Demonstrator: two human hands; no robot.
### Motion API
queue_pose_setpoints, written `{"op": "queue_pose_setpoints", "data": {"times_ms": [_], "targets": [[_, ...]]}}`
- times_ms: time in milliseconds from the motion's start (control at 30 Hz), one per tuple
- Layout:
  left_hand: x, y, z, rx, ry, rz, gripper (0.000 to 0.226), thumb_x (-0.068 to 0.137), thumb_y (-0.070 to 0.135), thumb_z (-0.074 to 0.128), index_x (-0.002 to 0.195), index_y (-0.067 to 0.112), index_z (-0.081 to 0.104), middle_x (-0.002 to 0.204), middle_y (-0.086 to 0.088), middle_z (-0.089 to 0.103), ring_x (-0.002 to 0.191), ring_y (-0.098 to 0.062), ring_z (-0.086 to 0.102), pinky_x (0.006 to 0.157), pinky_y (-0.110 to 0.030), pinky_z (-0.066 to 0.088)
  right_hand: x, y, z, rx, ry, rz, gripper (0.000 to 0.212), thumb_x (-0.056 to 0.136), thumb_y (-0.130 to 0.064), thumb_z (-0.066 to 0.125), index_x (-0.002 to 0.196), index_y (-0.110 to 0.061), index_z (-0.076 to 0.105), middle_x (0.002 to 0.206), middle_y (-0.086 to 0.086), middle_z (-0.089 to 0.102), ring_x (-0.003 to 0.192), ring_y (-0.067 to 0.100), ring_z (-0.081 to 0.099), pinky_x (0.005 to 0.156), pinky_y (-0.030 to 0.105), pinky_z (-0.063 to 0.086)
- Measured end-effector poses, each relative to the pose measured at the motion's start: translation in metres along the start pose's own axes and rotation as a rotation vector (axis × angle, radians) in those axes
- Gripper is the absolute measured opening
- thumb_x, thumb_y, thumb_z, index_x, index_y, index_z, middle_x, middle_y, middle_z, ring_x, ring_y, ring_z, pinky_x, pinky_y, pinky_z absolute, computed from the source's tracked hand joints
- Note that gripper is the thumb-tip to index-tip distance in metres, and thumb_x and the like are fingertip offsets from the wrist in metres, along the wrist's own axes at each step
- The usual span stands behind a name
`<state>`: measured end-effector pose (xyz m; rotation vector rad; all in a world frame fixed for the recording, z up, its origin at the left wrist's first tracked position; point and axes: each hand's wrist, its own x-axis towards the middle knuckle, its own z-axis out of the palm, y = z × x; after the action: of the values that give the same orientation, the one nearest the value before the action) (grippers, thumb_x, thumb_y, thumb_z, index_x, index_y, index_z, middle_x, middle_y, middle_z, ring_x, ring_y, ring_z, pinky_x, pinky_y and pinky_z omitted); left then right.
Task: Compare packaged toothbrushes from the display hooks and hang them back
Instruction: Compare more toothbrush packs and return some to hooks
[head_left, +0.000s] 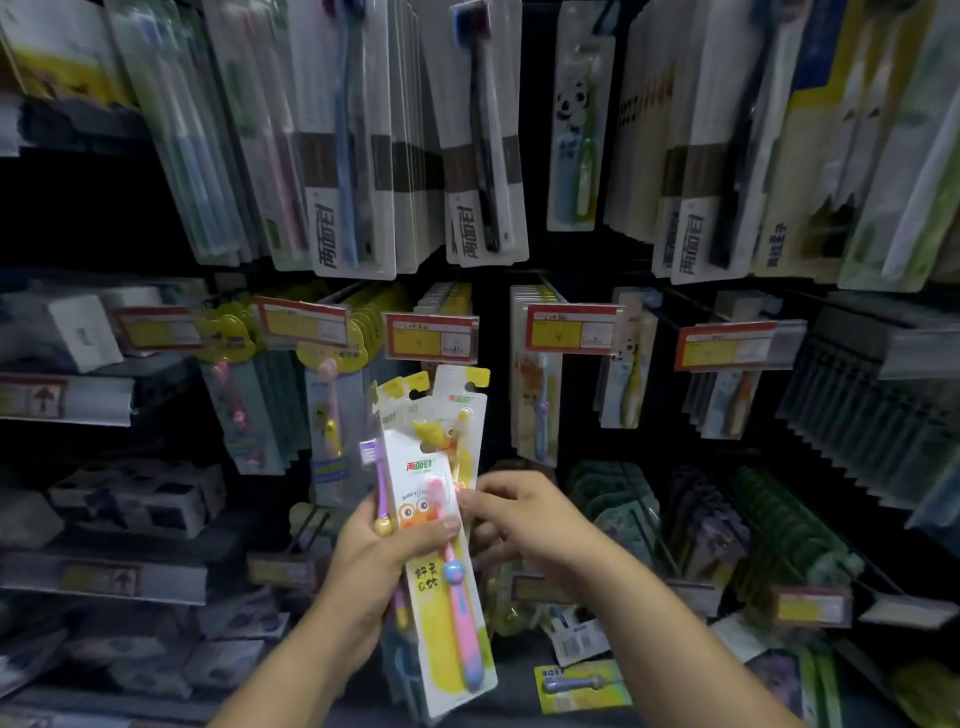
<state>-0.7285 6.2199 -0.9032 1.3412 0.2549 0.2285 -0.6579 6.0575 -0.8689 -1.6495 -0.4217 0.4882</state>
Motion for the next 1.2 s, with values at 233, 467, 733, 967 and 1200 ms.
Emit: {"op": "queue_pose_setpoints", "data": {"times_ms": [233,467,733,967,1200], "targets": [[0.003,-0.001,0.002,-0.008,0.036,0.029,0.068,0.059,0.018,0.09,0.121,0.006,0.065,0.101,-0.022,0.078,0.088,-0.044,0.076,0.078,-0.052,0.062,0.006,0.002,-0.007,-0.021,0.196,-0.05,0.02,0.105,-0.022,0.055,0.097,-0.013,0.071,0.092,0.013,0.076,0.083,0.029,0.076,0.069,0.047,0.062],[0.003,0.002,-0.003,0.034,0.102,0.035,0.074,0.051,0.016,0.096,0.117,0.011,0.065,0.096,-0.014,0.08,0.085,-0.036,0.078,0.085,-0.057,0.062,0.011,0.002,-0.042,-0.617,0.261,-0.079,0.019,0.108,-0.025,0.047,0.104,-0.019,0.064,0.091,0.005,0.07,0.082,0.025,0.067,0.072,0.037,0.055],[0.0,0.006,0.003,0.002,0.094,0.058,0.068,0.055,0.019,0.092,0.117,0.01,0.066,0.097,-0.018,0.078,0.088,-0.041,0.077,0.087,-0.061,0.06,0.033,-0.015,-0.028,-0.636,0.265,-0.258,0.012,0.108,-0.031,0.046,0.105,-0.029,0.058,0.097,0.003,0.065,0.089,0.02,0.062,0.071,0.03,0.049],[0.001,0.004,0.013,0.01,0.043,0.064,0.065,0.057,0.015,0.091,0.117,0.011,0.066,0.098,-0.018,0.078,0.089,-0.04,0.077,0.086,-0.061,0.061,0.061,-0.01,-0.018,-0.4,0.439,-0.157,0.024,0.109,-0.027,0.043,0.107,-0.015,0.064,0.098,0.008,0.064,0.09,0.027,0.06,0.08,0.04,0.053],[0.005,0.0,0.018,0.03,0.047,0.058,0.067,0.057,0.017,0.091,0.119,0.011,0.066,0.098,-0.018,0.078,0.089,-0.04,0.077,0.084,-0.059,0.062,0.06,0.003,-0.009,-0.427,0.445,-0.083,0.03,0.106,-0.03,0.05,0.132,-0.017,0.059,0.13,0.005,0.059,0.117,0.025,0.058,0.098,0.033,0.049]]}}
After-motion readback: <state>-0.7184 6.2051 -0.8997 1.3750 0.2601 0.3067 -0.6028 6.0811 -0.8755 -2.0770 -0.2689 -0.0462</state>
